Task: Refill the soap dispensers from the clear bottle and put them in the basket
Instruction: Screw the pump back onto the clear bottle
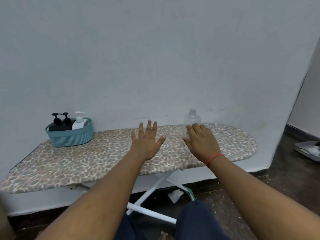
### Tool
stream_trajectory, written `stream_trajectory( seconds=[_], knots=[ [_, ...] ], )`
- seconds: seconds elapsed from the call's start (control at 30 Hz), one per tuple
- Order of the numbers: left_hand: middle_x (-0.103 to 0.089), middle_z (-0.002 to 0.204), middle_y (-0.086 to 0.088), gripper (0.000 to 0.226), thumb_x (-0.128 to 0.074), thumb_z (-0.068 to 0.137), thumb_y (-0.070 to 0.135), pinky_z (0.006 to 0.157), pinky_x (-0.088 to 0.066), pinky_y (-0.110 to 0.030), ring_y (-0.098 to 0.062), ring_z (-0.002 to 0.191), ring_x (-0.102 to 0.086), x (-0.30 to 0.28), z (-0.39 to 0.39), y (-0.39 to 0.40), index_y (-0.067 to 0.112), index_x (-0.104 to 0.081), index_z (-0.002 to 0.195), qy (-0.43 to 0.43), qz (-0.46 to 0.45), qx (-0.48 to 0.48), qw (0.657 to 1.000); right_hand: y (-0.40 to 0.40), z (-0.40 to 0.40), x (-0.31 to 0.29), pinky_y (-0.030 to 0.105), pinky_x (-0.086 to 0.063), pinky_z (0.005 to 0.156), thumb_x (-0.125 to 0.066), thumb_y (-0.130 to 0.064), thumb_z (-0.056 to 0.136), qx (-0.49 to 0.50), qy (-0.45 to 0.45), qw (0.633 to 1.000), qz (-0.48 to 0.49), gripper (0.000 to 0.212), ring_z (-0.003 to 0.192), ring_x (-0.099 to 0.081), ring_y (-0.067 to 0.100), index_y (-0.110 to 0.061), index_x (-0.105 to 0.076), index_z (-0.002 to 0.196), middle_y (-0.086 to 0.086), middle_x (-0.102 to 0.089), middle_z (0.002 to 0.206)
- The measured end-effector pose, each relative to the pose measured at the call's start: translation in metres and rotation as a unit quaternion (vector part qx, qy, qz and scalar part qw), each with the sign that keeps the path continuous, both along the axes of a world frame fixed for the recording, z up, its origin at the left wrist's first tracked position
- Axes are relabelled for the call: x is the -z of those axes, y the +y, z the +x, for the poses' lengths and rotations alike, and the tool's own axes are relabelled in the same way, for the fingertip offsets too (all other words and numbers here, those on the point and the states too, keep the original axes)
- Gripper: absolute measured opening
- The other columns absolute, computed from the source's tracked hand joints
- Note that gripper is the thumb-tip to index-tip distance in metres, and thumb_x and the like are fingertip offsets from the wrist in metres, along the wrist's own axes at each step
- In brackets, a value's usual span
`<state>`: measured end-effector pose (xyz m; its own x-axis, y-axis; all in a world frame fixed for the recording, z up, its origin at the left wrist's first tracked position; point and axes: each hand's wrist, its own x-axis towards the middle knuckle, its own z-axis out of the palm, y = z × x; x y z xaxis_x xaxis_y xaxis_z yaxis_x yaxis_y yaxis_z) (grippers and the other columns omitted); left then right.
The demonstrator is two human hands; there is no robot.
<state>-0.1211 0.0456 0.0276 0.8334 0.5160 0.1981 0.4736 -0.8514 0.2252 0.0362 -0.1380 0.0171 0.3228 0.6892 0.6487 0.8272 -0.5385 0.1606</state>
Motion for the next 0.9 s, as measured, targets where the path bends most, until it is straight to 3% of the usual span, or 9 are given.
stream_trajectory(
  seconds=[0.07,0.13,0.27,0.37,0.5,0.6,0.7,0.8,0.9],
  knots=[
    [0.020,0.168,0.008,0.082,-0.018,0.097,0.074,0.122,0.003,-0.063,-0.025,0.155,0.019,0.005,0.025,-0.013,0.032,0.013,0.160,-0.029,-0.078,0.019,0.996,-0.008,0.018,0.008,0.043,-0.049,0.081,-0.050,-0.042,0.097,0.027,0.070,0.995,0.070,0.044,0.097,-0.054,0.032,-0.008,-0.053,0.124,0.012,-0.056,0.112],
    [0.018,0.169,0.008,0.084,-0.028,0.098,0.070,0.124,-0.001,-0.058,-0.024,0.156,0.014,0.010,0.047,-0.024,0.030,0.012,0.161,-0.067,-0.170,0.041,0.982,-0.010,0.034,0.016,0.046,-0.048,0.092,-0.053,-0.038,0.097,0.025,0.198,0.967,0.157,0.046,0.111,-0.050,0.032,-0.007,-0.049,0.130,0.014,-0.051,0.125],
    [0.002,0.171,0.004,0.094,-0.050,0.097,0.063,0.124,-0.017,-0.040,-0.021,0.157,-0.009,0.021,0.089,-0.037,0.029,0.009,0.162,-0.126,-0.312,0.058,0.940,0.001,0.061,0.028,0.042,-0.041,0.108,-0.049,-0.038,0.102,-0.017,0.459,0.849,0.259,0.052,0.131,-0.046,0.025,-0.012,-0.037,0.145,0.007,-0.036,0.148],
    [-0.012,0.170,0.004,0.097,-0.058,0.094,0.061,0.107,-0.029,-0.029,-0.022,0.153,-0.025,0.027,0.115,-0.038,0.034,0.006,0.162,-0.143,-0.365,0.059,0.918,0.011,0.073,0.035,0.037,-0.040,0.107,-0.043,-0.040,0.104,-0.039,0.549,0.792,0.265,0.050,0.134,-0.046,0.022,-0.020,-0.036,0.150,0.002,-0.040,0.153],
    [-0.025,0.166,0.008,0.088,-0.062,0.096,0.050,0.101,-0.038,-0.023,-0.019,0.148,-0.033,0.034,0.140,-0.039,0.040,-0.004,0.161,-0.200,-0.422,0.089,0.880,0.024,0.076,0.046,0.034,-0.039,0.107,-0.040,-0.038,0.105,-0.083,0.598,0.755,0.255,0.045,0.133,-0.048,0.017,-0.027,-0.039,0.149,-0.004,-0.047,0.148],
    [-0.031,0.163,0.007,0.083,-0.065,0.098,0.040,0.106,-0.038,-0.029,-0.011,0.142,-0.034,0.036,0.146,-0.036,0.040,-0.011,0.161,-0.251,-0.455,0.096,0.849,0.038,0.067,0.050,0.024,-0.035,0.098,-0.041,-0.036,0.105,-0.089,0.603,0.744,0.274,0.046,0.125,-0.045,0.005,-0.029,-0.037,0.151,-0.007,-0.046,0.148],
    [-0.033,0.162,0.008,0.081,-0.066,0.098,0.037,0.107,-0.039,-0.031,-0.011,0.141,-0.036,0.035,0.136,-0.021,0.040,-0.015,0.161,-0.266,-0.438,0.088,0.854,0.054,0.052,0.050,0.024,-0.039,0.098,-0.043,-0.034,0.105,-0.103,0.596,0.746,0.278,0.045,0.126,-0.048,0.007,-0.030,-0.038,0.149,-0.011,-0.049,0.142],
    [-0.031,0.164,0.005,0.082,-0.066,0.098,0.036,0.118,-0.036,-0.049,-0.022,0.148,-0.035,0.030,0.110,0.004,0.039,-0.014,0.161,-0.263,-0.432,0.070,0.860,0.079,0.028,0.048,0.032,-0.039,0.111,-0.044,-0.032,0.105,-0.127,0.604,0.737,0.275,0.048,0.135,-0.046,0.013,-0.027,-0.035,0.152,-0.004,-0.046,0.150],
    [-0.032,0.164,0.006,0.082,-0.067,0.097,0.037,0.117,-0.036,-0.049,-0.021,0.148,-0.035,0.024,0.074,0.034,0.041,-0.015,0.161,-0.273,-0.421,0.055,0.863,0.110,-0.004,0.044,0.030,-0.036,0.112,-0.043,-0.029,0.106,-0.151,0.598,0.740,0.267,0.050,0.138,-0.044,0.013,-0.027,-0.031,0.154,-0.003,-0.043,0.154]
  ],
)
